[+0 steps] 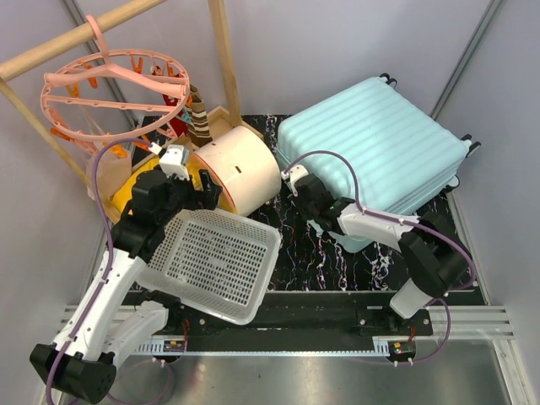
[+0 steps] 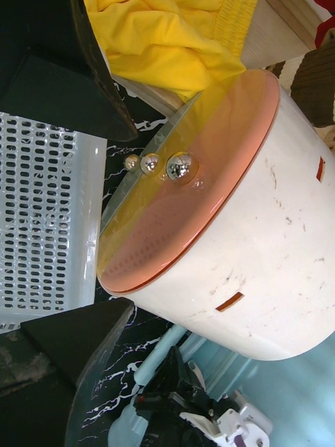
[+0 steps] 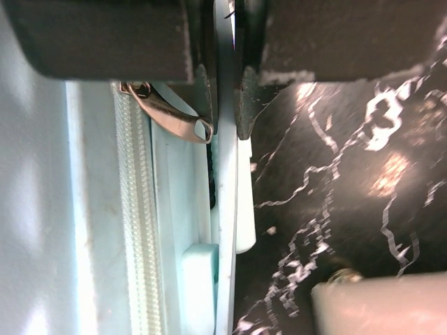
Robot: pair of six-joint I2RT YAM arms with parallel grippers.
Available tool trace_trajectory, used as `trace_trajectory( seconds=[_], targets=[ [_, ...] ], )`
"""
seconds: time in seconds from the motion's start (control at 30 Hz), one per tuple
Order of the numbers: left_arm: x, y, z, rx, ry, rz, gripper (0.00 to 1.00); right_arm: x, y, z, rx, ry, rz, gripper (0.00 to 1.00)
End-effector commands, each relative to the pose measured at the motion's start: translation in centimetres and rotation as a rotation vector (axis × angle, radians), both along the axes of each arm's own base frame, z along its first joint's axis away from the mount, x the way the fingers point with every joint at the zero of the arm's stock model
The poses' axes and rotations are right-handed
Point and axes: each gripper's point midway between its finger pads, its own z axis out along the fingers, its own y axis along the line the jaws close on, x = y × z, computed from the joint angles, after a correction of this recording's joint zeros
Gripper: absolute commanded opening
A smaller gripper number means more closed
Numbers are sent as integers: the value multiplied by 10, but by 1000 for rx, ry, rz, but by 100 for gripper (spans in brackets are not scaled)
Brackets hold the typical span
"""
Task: Open, take out, and arrange the luggage
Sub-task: Unzip the luggage at the center of the board.
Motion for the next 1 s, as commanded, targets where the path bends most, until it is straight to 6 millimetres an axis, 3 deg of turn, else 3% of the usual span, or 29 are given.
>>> trace_trajectory(
  seconds=[0.0,0.13,0.33,0.5,0.67,0.8,0.97],
  targets=[
    [2,-2,15,-23,-63,-13,99,-53,38,-8,224,157,16,0],
    [1,-5,16,-36,-71,-29,99,-57,-18,-1,141,87,-195,0],
    [1,-11,14,-50,-58,-54,99,-54,-45,39,218,-2,-291,0],
    [0,-14,15,-60,-57,-67,99,-55,-81,39,144,31,-439,0],
    [-1,-15,15,-70,-59,-75,99,-69,-124,41,97,43,-566,0],
    [-2,-20,15,-80,-54,-96,99,-72,-138,61,155,-25,-611,2],
    [-3,-22,14,-88,-49,-106,99,-70,-145,64,144,-57,-640,9]
  ],
)
